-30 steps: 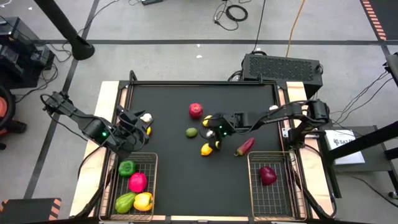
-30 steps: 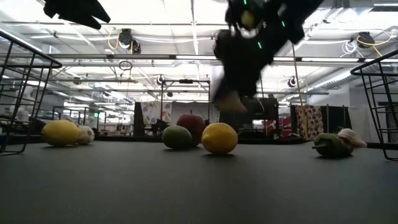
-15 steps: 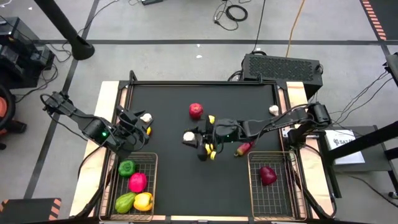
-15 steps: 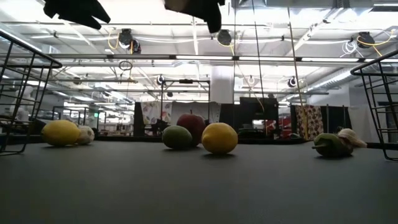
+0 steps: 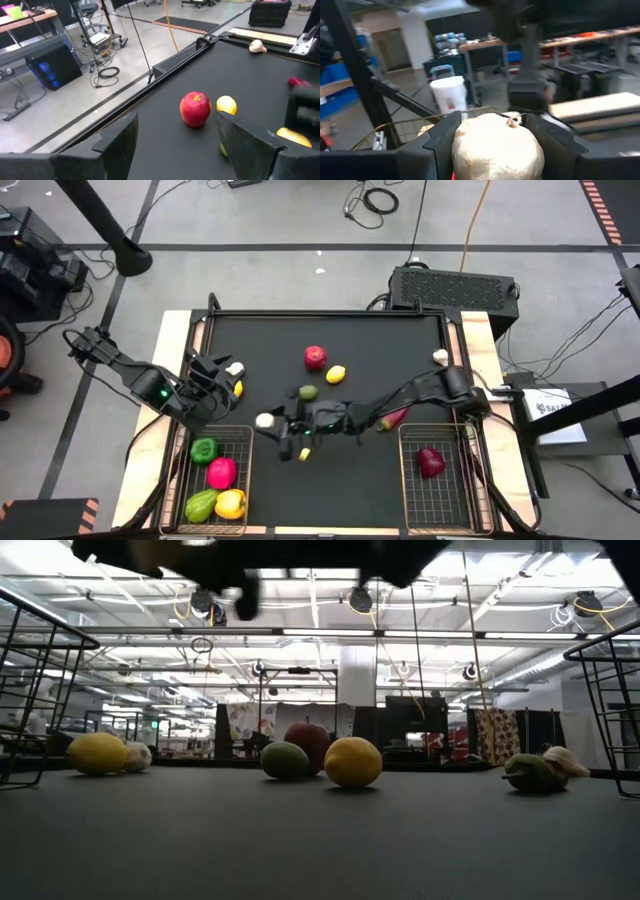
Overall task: Sort produce into baskets
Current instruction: Put the middle garlic into the left gold wire basket, then put the bottom lemon into the right gold wire basket
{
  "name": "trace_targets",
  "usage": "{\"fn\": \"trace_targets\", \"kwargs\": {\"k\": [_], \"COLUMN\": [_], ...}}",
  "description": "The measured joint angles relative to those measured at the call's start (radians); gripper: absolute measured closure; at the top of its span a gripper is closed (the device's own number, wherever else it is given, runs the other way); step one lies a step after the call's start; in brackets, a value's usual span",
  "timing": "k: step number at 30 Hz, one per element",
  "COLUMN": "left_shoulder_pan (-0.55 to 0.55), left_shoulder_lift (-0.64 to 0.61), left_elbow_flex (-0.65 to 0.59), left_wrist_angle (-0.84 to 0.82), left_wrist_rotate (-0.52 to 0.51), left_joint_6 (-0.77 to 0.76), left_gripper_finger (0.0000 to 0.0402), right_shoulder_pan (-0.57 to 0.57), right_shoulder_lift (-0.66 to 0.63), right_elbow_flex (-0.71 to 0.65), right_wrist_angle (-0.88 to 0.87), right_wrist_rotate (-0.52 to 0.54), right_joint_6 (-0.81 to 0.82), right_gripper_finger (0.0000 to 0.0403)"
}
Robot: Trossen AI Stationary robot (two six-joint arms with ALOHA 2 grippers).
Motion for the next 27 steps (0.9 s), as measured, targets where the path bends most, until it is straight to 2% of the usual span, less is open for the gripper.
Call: {"fn": "trace_targets", "kwargs": {"k": [8,15,21,23,27], "left_shoulder_pan": [0.000,0.000,0.000,0.000,0.000], "left_shoulder_lift": [0.000,0.000,0.001,0.001,0.001], "left_elbow_flex": [0.002,0.002,0.002,0.002,0.002], "left_wrist_angle": [-0.004,-0.006,-0.003,0.004,0.027], "left_wrist_rotate": [0.000,0.000,0.008,0.008,0.009], "left_joint_6": [0.004,0.006,0.006,0.006,0.013], "left_gripper_finger": [0.0127,0.0127,0.0127,0.0127,0.0127], "right_shoulder_pan": [0.000,-0.002,-0.007,-0.009,-0.007], "right_shoulder_lift": [0.254,0.370,0.359,0.333,0.188], "right_elbow_flex": [0.356,0.525,0.556,0.555,0.555], "right_wrist_angle": [-0.124,-0.186,-0.325,-0.389,-0.720], "right_wrist_rotate": [-0.122,-0.190,-0.220,-0.268,-0.367], "right_joint_6": [-0.024,-0.019,-0.035,-0.039,-0.113], "right_gripper_finger": [0.0192,0.0152,0.0098,0.0086,0.0079]}}
